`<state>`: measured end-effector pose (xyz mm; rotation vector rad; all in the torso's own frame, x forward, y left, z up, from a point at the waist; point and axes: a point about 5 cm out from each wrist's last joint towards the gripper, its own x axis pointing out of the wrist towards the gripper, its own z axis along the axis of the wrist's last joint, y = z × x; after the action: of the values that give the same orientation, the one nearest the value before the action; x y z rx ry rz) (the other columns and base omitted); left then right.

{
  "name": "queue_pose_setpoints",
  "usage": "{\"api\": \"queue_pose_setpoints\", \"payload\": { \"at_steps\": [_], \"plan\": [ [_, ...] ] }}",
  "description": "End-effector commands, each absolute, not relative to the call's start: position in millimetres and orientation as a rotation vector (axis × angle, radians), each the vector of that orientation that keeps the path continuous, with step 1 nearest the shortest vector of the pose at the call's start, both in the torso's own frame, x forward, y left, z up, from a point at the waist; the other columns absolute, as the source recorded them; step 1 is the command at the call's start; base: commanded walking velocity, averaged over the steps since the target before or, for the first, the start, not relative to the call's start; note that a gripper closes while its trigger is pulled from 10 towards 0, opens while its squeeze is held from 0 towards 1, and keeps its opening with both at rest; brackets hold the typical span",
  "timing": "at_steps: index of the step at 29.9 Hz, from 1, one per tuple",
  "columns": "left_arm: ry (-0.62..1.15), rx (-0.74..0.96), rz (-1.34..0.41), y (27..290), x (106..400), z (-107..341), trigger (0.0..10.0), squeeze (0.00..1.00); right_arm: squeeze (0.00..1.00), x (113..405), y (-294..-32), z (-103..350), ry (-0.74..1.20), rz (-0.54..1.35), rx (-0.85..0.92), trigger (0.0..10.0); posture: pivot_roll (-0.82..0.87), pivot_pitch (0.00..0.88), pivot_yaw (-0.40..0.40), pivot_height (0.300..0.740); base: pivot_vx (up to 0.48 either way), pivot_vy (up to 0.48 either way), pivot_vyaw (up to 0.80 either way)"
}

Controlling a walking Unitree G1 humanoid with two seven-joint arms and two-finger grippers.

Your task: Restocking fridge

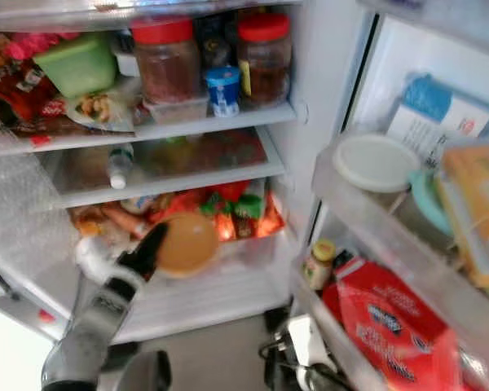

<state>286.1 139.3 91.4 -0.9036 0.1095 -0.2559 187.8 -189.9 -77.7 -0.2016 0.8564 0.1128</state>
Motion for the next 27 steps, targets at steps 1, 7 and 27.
{"api": "queue_pose_setpoints", "payload": {
  "at_steps": [1, 7, 27],
  "plan": [
    [0.100, -0.902, -0.225, 146, 283, 90, 10.0, 0.00, 0.00, 145, -189, -99, 1.048, 0.115, -0.176, 10.0, -0.03, 0.074, 0.029, 0.563, 0.270, 0.000, 0.00],
    [0.087, -0.902, -0.236, 144, 285, 95, 10.0, 0.00, 0.00, 145, -189, -99, 1.047, 0.115, -0.176, 10.0, -0.03, 0.075, 0.029, 0.563, 0.272, 0.000, 0.00],
    [0.057, -0.921, -0.374, 133, 283, 112, 10.0, 0.00, 0.00, 145, -188, -99, 1.049, 0.119, -0.171, 10.0, -0.03, 0.071, 0.033, 0.563, 0.053, 0.000, 0.00]
  ]
}}
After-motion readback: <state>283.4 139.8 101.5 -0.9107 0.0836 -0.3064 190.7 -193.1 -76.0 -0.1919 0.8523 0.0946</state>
